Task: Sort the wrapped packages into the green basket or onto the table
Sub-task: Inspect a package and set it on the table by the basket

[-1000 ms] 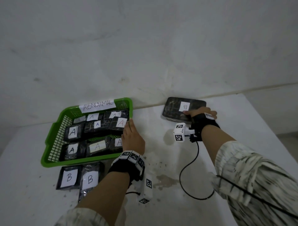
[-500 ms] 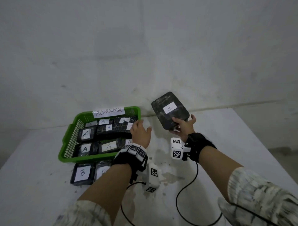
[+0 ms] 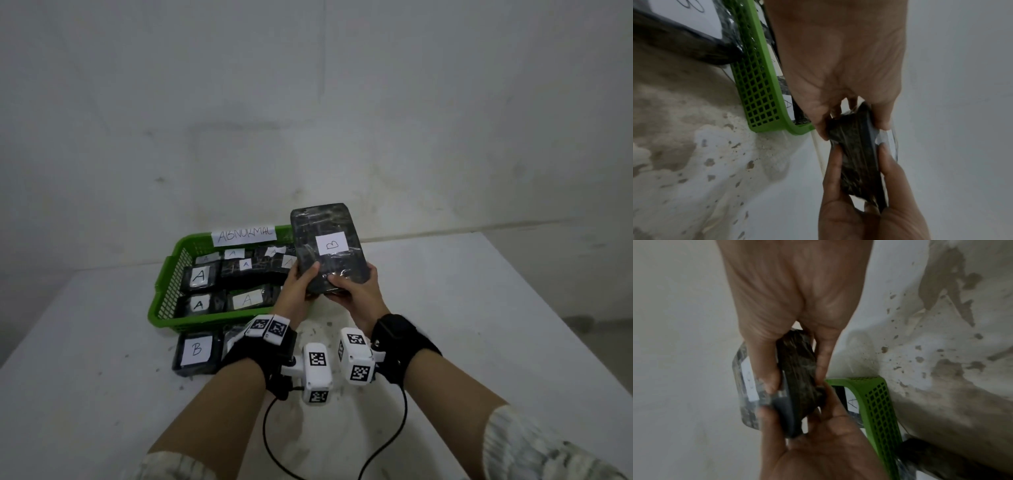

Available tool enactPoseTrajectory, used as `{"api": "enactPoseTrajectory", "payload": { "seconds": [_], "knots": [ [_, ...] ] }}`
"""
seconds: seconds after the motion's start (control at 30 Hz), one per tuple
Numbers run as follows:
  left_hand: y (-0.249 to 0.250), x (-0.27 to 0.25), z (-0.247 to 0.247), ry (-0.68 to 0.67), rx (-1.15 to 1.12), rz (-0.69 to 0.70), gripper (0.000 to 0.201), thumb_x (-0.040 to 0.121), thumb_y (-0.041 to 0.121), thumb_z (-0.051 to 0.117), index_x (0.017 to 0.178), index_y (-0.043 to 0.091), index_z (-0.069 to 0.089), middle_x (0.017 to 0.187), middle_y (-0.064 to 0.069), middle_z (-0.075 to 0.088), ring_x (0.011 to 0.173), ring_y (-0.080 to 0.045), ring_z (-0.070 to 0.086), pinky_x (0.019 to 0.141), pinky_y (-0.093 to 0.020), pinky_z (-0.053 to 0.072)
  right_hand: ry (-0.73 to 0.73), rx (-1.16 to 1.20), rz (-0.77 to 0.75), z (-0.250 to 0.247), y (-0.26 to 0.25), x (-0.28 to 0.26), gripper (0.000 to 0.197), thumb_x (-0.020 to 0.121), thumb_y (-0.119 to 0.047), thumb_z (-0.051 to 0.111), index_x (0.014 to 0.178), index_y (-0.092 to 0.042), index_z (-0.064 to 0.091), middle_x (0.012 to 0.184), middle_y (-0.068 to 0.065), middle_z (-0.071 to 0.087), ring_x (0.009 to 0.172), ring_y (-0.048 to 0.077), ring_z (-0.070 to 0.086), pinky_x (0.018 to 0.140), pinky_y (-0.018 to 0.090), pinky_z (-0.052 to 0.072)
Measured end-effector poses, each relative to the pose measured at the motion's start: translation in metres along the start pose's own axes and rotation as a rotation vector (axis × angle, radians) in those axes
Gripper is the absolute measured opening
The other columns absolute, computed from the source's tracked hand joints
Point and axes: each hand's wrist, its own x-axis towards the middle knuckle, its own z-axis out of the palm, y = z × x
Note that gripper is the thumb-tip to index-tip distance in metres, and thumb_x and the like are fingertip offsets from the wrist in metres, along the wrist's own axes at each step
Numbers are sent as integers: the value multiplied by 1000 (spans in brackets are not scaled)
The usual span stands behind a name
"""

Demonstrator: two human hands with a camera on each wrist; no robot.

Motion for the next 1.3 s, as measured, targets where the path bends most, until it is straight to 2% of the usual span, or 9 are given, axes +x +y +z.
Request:
{"api": "enactPoseTrajectory", "payload": {
  "seconds": [0.27,0.4,0.5,0.63,0.8,1.0,1.07,1.17,1.3],
  "knots": [
    [5,-15,-24,6,8,48,58,86,0,59,138,14,40,117,-8,62,106,-24,60,95,-40,48,-101,197,52,5,6,-15,33,93,-2,53,122,-13,43,111,16,60,96,29,64,81,44,58],
    [5,-20,-32,-23,-7,41,59,86,-2,57,140,13,38,116,-7,62,106,-24,60,91,-37,49,-119,161,72,4,8,-18,33,93,-2,53,123,-13,42,110,15,60,96,30,63,76,42,60],
    [5,-22,-38,-37,-23,22,60,86,-4,57,140,14,37,116,-7,62,105,-22,60,89,-35,49,-119,128,136,0,7,-18,30,95,-17,55,124,-13,49,115,15,63,103,30,63,75,42,60],
    [5,-25,-41,-59,-31,-12,61,84,-6,57,138,15,37,115,-9,61,104,-24,60,90,-39,50,-54,107,164,-7,9,-13,49,91,-21,60,134,-3,46,130,23,57,114,37,59,72,43,58],
    [3,-25,-42,-5,-23,-21,55,85,-5,58,134,10,38,102,-9,63,90,-22,63,83,-36,52,-118,-54,231,-16,11,-20,19,91,-18,61,108,-9,61,103,13,69,94,27,67,71,39,60],
    [8,-29,-37,4,92,-18,58,82,4,65,132,14,38,111,-10,62,96,-22,63,81,-34,53,-164,-237,194,-10,5,-21,48,80,-10,73,125,-5,58,114,14,69,100,28,68,71,33,59],
    [11,-26,-38,27,122,0,66,80,9,69,136,14,34,122,-14,58,102,-25,62,84,-36,52,-184,-277,198,-10,4,-20,56,76,-10,77,127,-7,55,116,13,69,104,29,67,81,39,58],
    [15,-25,-41,22,165,11,70,80,8,69,138,17,31,119,-12,57,103,-25,60,90,-40,50,-212,-341,172,-9,-4,-19,61,74,-22,79,129,-14,53,118,6,69,108,24,66,93,41,53],
    [21,-28,-41,13,162,1,67,81,6,68,136,18,32,125,-14,53,106,-27,58,89,-39,50,-186,-315,151,-3,-18,-20,44,85,-21,70,126,-14,56,113,3,69,100,18,66,76,29,54]
  ]
}}
